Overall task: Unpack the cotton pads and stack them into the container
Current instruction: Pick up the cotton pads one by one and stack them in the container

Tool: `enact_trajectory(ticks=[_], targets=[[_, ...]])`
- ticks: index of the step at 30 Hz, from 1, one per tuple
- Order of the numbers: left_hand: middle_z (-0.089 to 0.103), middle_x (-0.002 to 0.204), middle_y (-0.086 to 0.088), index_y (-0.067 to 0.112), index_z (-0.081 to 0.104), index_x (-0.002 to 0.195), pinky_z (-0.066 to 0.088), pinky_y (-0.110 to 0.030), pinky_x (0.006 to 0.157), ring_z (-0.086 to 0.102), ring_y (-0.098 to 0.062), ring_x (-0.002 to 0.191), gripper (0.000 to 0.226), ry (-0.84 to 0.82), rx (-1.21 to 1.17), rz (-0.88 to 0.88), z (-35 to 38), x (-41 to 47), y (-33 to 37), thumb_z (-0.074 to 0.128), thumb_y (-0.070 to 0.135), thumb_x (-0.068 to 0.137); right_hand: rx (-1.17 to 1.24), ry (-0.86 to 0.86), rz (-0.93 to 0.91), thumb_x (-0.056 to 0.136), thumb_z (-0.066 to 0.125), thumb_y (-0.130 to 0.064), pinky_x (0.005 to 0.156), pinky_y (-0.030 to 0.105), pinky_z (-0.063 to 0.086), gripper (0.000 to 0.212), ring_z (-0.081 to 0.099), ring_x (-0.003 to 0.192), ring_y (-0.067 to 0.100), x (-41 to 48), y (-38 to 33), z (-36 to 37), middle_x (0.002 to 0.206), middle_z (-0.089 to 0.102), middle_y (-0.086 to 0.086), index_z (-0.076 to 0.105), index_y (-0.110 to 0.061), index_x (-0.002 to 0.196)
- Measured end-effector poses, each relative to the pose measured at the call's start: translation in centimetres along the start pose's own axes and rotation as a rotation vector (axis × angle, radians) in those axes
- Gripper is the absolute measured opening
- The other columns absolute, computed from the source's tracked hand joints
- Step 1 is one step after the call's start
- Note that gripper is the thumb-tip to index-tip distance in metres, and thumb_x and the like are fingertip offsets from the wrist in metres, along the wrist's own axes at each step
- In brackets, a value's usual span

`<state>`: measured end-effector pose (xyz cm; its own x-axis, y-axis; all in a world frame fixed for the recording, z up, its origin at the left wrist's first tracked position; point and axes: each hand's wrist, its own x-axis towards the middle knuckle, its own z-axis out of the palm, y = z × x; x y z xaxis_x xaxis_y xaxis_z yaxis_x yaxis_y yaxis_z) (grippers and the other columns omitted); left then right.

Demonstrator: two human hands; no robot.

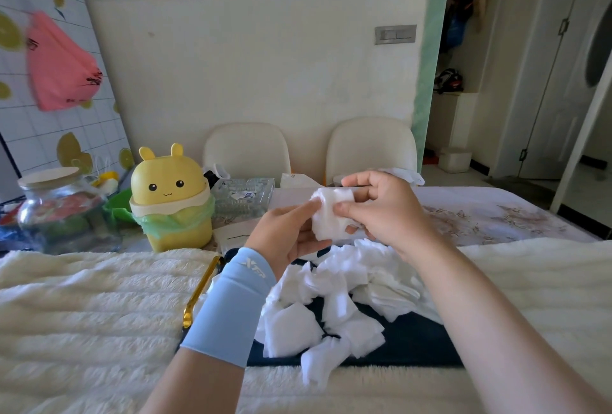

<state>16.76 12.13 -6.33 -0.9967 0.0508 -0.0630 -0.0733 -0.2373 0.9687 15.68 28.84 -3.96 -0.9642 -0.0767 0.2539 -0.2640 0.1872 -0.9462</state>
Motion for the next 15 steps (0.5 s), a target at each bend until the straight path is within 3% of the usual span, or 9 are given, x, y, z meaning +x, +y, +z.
enact_trajectory(ticks=[3, 6, 8, 10, 13, 15], targets=[[0.075, 0.106, -0.015, 0.005, 0.070, 0.112, 0.060, -0.034, 0.084, 0.073, -0.026, 0.100, 0.039, -0.053, 0.081, 0.015, 0.0, 0.0, 0.0, 0.068, 0.037, 0.090, -0.082, 0.008, -0.007, 0.083, 0.080, -0.009, 0.049, 0.018, 0.048, 0.031, 0.066, 0.055, 0.013, 0.4, 0.5, 0.1, 0.086, 0.074, 0.004, 0.066, -0.017, 0.109], [0.074, 0.107, -0.018, 0.003, 0.073, 0.107, 0.057, -0.034, 0.091, 0.070, -0.030, 0.105, 0.027, -0.051, 0.224, 0.058, -0.1, 0.1, -0.4, 0.075, 0.019, 0.086, -0.210, -0.017, -0.014, 0.080, 0.082, -0.027, 0.076, 0.028, 0.055, 0.039, 0.067, 0.081, 0.010, 0.7, 1.2, 0.1, 0.101, 0.070, 0.003, 0.065, -0.028, 0.115], [0.071, 0.110, -0.025, 0.001, 0.073, 0.107, 0.056, -0.036, 0.093, 0.068, -0.035, 0.109, 0.022, -0.059, 0.248, 0.055, -0.4, 0.1, -0.6, 0.072, 0.007, 0.086, -0.269, -0.064, 0.014, 0.078, 0.082, -0.038, 0.090, 0.031, 0.052, 0.059, 0.062, 0.101, 0.009, 0.6, 1.4, -0.2, 0.116, 0.060, -0.007, 0.056, -0.036, 0.131], [0.067, 0.115, -0.030, 0.000, 0.072, 0.109, 0.056, -0.037, 0.094, 0.067, -0.036, 0.109, 0.024, -0.109, 0.246, 0.034, -0.5, 0.0, -0.6, 0.071, 0.007, 0.086, -0.256, -0.118, 0.038, 0.079, 0.083, -0.037, 0.091, 0.032, 0.053, 0.068, 0.063, 0.103, 0.013, 0.7, 1.6, -0.6, 0.118, 0.058, -0.004, 0.052, -0.036, 0.139], [0.072, 0.111, -0.021, 0.006, 0.071, 0.111, 0.059, -0.029, 0.083, 0.071, -0.028, 0.099, 0.020, -0.128, 0.210, 0.026, -0.6, -0.1, -0.3, 0.063, 0.004, 0.093, -0.129, -0.154, 0.044, 0.082, 0.083, -0.024, 0.081, 0.029, 0.058, 0.055, 0.068, 0.095, 0.016, 0.8, 1.7, -0.9, 0.113, 0.065, 0.009, 0.062, -0.028, 0.132], [0.073, 0.107, -0.017, 0.007, 0.065, 0.119, 0.058, -0.027, 0.078, 0.072, -0.023, 0.091, 0.027, -0.078, 0.185, 0.056, -0.5, 0.0, -0.2, 0.064, 0.004, 0.092, -0.104, -0.174, 0.059, 0.083, 0.081, -0.023, 0.088, 0.031, 0.058, 0.045, 0.069, 0.103, 0.016, 0.9, 1.7, -1.0, 0.117, 0.068, 0.005, 0.066, -0.028, 0.125]])
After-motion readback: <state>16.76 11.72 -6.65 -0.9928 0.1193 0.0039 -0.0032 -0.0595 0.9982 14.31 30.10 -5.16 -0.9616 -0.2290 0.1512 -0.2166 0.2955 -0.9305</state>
